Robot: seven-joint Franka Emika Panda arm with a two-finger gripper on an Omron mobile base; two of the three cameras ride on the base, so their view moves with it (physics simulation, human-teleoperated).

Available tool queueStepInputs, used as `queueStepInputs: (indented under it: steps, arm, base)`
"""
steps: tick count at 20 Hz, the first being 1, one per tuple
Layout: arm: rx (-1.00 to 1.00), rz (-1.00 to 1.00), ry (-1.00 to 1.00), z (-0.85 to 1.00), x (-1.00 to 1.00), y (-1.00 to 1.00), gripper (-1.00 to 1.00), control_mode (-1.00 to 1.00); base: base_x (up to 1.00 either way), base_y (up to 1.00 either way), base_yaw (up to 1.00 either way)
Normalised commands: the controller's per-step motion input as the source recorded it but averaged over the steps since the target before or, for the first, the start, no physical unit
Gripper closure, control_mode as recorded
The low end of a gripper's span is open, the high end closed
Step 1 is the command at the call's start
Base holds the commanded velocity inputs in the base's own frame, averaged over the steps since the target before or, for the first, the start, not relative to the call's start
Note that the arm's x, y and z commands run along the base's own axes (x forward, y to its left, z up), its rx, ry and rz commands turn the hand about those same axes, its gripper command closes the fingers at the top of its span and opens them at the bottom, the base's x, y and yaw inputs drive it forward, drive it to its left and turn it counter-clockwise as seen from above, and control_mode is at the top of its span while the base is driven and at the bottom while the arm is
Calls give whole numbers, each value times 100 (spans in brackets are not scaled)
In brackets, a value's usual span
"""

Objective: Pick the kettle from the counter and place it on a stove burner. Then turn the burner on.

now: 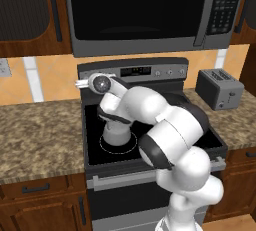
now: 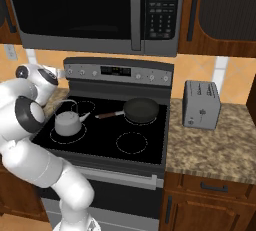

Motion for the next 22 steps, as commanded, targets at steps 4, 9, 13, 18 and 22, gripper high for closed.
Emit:
queueStepInputs:
  steps: [4,9,13,18,22]
  arm:
    - [0,-3,0,0,15,8,-100,-100]
    - [0,0,-2,0,4,4,-100,-100]
    - [0,-1,0,0,26,0,-100,-100]
    - [0,-1,-1,-1,21,0,-100,-100]
    - [0,0,0,0,0,0,-100,-100]
  base:
    - [0,0,0]
    - [0,0,0]
    - [0,0,0]
    - [0,0,0]
    - [0,0,0]
